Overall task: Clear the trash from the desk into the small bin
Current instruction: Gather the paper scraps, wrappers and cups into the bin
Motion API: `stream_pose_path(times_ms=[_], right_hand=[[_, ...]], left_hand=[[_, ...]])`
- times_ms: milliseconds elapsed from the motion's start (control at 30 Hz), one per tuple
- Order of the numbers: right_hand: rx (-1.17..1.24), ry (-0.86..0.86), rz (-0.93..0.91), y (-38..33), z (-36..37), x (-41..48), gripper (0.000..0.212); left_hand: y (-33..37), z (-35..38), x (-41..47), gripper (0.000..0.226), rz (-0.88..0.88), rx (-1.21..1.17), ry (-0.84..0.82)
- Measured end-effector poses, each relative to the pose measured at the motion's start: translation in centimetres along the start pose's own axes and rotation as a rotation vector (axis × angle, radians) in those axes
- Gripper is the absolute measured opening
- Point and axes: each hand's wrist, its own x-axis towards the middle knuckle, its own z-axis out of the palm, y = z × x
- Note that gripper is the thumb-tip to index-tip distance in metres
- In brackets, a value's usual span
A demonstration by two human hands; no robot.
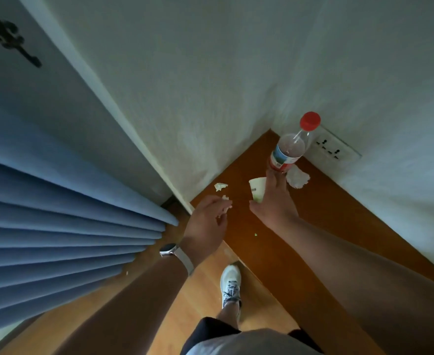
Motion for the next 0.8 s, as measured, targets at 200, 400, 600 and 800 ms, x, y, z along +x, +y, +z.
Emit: stream_pose_path(times_ms=[200, 400, 600, 800], right_hand=[[0.035, -0.049, -0.002, 1.0, -0.9, -2.6, 0.090], [0.138, 0.021, 0.025, 2.9, -4.5, -6.8, 0.084], [0.207, 0.147, 0.083, 5.4, -8.7, -11.5, 0.082], [0.250, 0.295, 0.164, 9.6, -13.5, -17.3, 0.084]], left_hand=[[0.6, 0.1, 0.4, 0.018, -0.033, -0.011, 0.020], [3.3, 1.5, 1.4, 0.015, 0.054, 0.039, -0.050], [8.6, 3.2, 2.2, 0.014, 0.188, -0.028, -0.156], [15.9, 6.6, 2.0, 0.013, 0.369, -0.094, -0.246]])
